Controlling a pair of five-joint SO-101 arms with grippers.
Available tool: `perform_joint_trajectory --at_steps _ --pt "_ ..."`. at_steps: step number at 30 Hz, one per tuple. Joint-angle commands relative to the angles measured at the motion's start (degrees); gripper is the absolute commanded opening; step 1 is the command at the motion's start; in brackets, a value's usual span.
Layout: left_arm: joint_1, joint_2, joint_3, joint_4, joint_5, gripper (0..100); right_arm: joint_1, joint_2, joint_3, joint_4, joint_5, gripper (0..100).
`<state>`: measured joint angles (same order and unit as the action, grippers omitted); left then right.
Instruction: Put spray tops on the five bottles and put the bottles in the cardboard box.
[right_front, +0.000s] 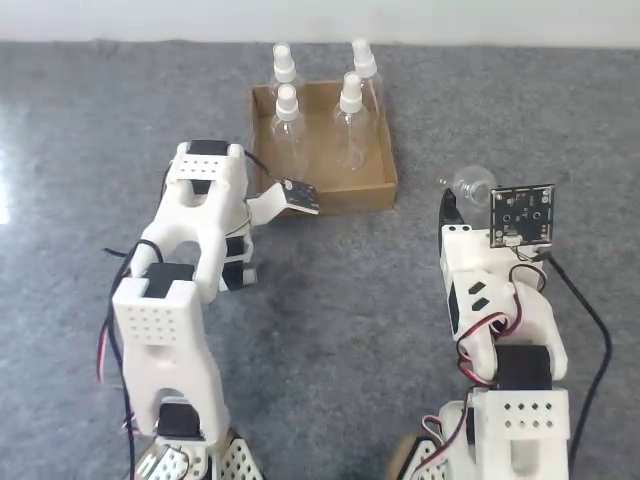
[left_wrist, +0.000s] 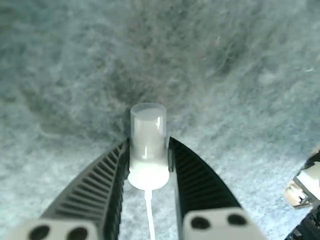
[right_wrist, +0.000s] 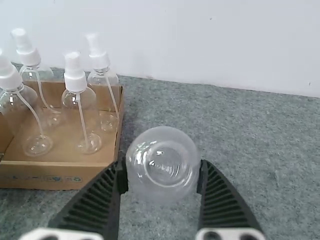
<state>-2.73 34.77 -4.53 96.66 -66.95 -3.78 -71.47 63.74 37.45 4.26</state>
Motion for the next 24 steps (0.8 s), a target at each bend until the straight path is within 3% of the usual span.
perform_joint_trajectory --at_steps 1,6,11,18,24 --pt "1.5 2.2 0.0 1.1 0.6 1 -0.1 -1.2 -0.7 -1.0 0.7 7.3" --pt "2.5 3.8 0.0 1.2 4.7 2 -0.1 -1.2 -0.7 -1.0 0.7 7.3" --pt "2.1 3.8 -0.2 1.2 4.7 10 0.0 -1.1 -0.7 -1.0 0.7 7.3" --pt "2.1 4.2 -0.2 1.2 4.7 10 0.1 -1.1 -0.7 -1.0 0.7 7.3" --pt "2.5 4.3 -0.2 -0.1 9.1 10 0.2 -1.1 -0.7 -1.0 0.7 7.3"
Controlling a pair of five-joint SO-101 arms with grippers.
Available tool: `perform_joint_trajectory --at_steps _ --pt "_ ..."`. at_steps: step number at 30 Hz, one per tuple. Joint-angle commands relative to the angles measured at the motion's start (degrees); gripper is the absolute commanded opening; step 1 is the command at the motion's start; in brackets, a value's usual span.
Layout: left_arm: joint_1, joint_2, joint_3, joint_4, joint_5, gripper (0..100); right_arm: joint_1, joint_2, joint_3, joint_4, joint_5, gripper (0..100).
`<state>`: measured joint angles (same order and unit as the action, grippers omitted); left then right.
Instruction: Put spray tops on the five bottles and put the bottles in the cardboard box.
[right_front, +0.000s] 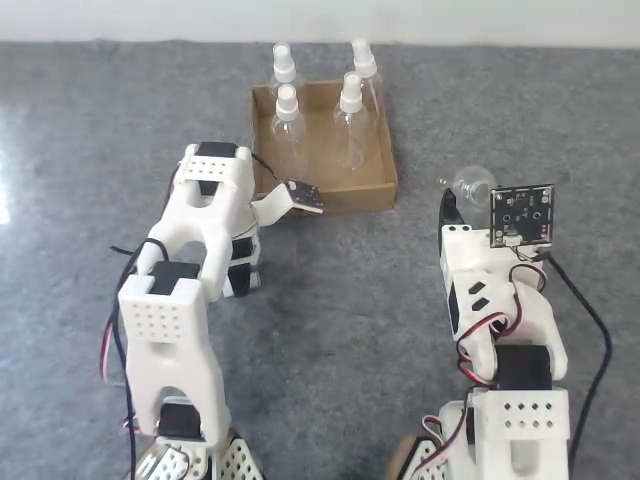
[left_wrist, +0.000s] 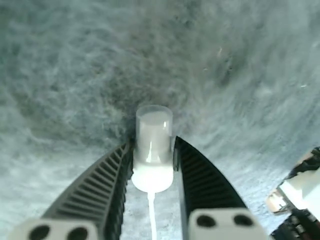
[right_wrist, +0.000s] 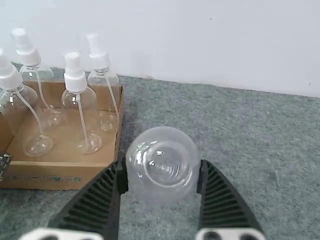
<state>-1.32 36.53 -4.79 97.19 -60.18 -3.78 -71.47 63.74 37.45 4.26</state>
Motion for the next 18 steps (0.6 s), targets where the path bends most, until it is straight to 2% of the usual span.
perform_joint_trajectory --at_steps 1,10,15,18 --pt "1.1 2.5 0.0 -0.6 2.3 10 0.2 -1.1 -0.7 -1.0 0.7 7.3" --pt "1.1 2.7 0.2 -1.2 2.7 11 0.2 -1.1 -0.7 -1.0 0.7 7.3" --pt "1.5 2.7 0.4 -4.3 11.3 11 0.2 -1.1 -0.7 -1.0 0.7 7.3" --pt "1.7 2.7 0.4 -3.3 9.5 11 0.2 -1.1 -0.7 -1.0 0.7 7.3"
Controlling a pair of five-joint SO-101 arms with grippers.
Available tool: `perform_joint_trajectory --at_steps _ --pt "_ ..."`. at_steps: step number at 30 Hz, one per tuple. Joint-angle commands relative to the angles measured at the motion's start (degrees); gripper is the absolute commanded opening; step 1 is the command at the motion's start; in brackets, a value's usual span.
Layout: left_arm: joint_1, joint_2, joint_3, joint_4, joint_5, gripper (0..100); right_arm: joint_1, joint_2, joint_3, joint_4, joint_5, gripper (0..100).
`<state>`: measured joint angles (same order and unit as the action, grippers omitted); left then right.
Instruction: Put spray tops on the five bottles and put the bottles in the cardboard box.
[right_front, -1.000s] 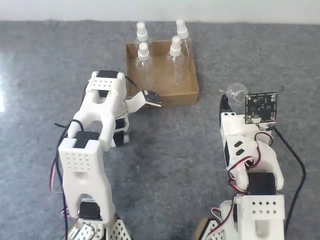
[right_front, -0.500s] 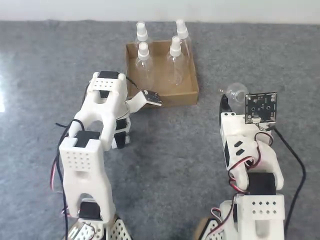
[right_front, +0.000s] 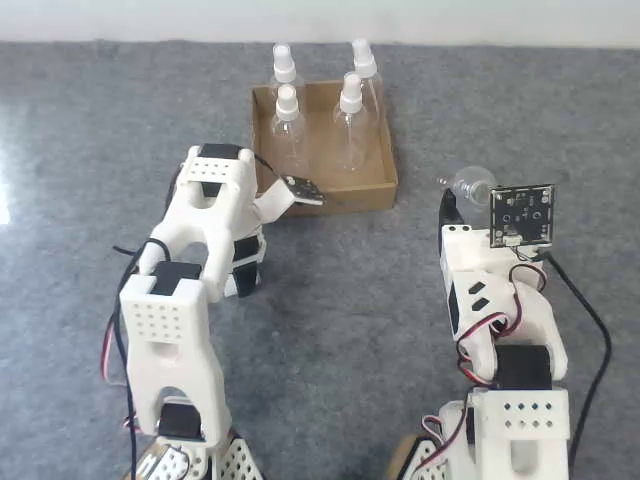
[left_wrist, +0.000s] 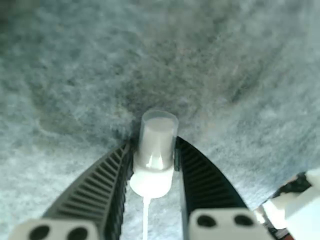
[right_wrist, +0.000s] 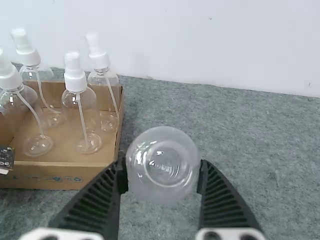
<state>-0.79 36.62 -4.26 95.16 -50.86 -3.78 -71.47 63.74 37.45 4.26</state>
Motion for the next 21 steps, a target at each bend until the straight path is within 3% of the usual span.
perform_joint_trajectory --at_steps 1,4,8,21 --pt "1.1 2.5 -0.1 -1.1 -0.9 10 0.2 -1.1 -0.7 -1.0 0.7 7.3" --pt "1.0 2.4 -0.2 -0.4 -2.8 10 0.2 -1.1 -0.7 -1.0 0.7 7.3" --pt "0.9 2.0 -0.2 -0.6 -2.7 0 0.2 -1.1 -0.7 -1.0 0.7 7.3" --pt "1.8 -4.8 -0.9 4.8 2.9 1 0.0 -1.1 -0.7 -1.1 0.7 7.3"
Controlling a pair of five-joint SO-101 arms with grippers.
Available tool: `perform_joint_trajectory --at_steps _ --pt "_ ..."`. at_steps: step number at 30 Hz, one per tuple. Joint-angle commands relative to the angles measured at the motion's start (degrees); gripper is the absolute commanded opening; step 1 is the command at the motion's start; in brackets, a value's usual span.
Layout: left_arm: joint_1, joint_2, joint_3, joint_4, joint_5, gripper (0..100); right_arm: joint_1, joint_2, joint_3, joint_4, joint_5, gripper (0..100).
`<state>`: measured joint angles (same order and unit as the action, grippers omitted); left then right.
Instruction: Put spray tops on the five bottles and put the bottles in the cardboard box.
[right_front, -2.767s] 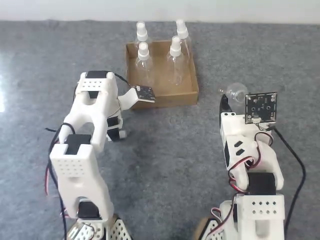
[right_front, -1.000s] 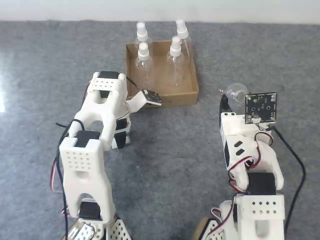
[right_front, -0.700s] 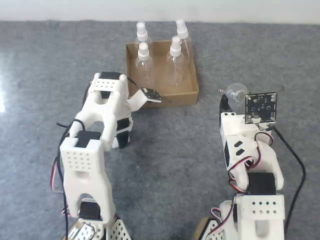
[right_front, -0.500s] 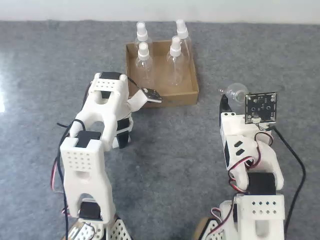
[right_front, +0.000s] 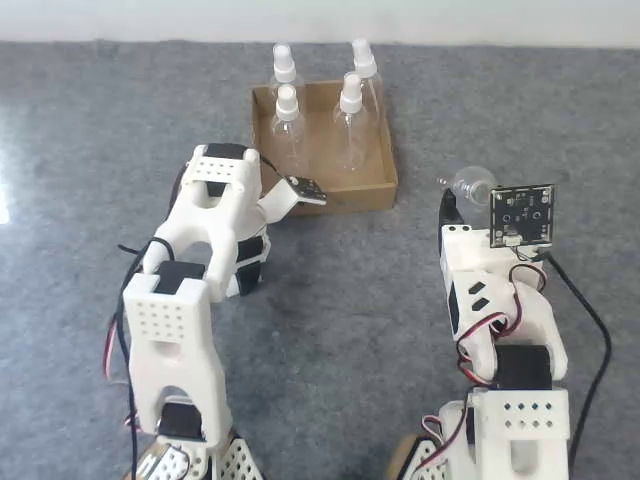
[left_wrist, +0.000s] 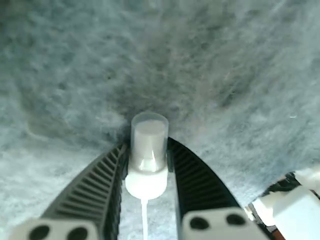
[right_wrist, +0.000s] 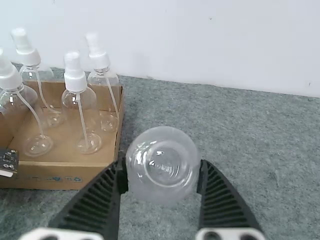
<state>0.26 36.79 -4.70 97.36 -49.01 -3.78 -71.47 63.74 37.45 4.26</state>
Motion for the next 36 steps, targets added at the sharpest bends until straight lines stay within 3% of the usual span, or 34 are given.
perform_joint_trajectory --at_steps 1,10,31,36 --pt "0.6 -6.8 -0.4 2.6 1.2 1 0.0 -1.1 -0.7 -1.1 0.7 7.3" --pt "0.8 -16.8 -0.4 2.5 7.0 1 -0.1 -1.1 -0.5 -1.0 0.6 7.3" --pt "6.8 -30.2 -0.4 -4.5 41.8 1 -0.2 -1.5 0.5 -1.5 0.1 7.1" --pt "6.7 -32.2 -0.4 -6.3 44.7 1 -2.8 -1.5 0.5 -1.2 0.2 7.0"
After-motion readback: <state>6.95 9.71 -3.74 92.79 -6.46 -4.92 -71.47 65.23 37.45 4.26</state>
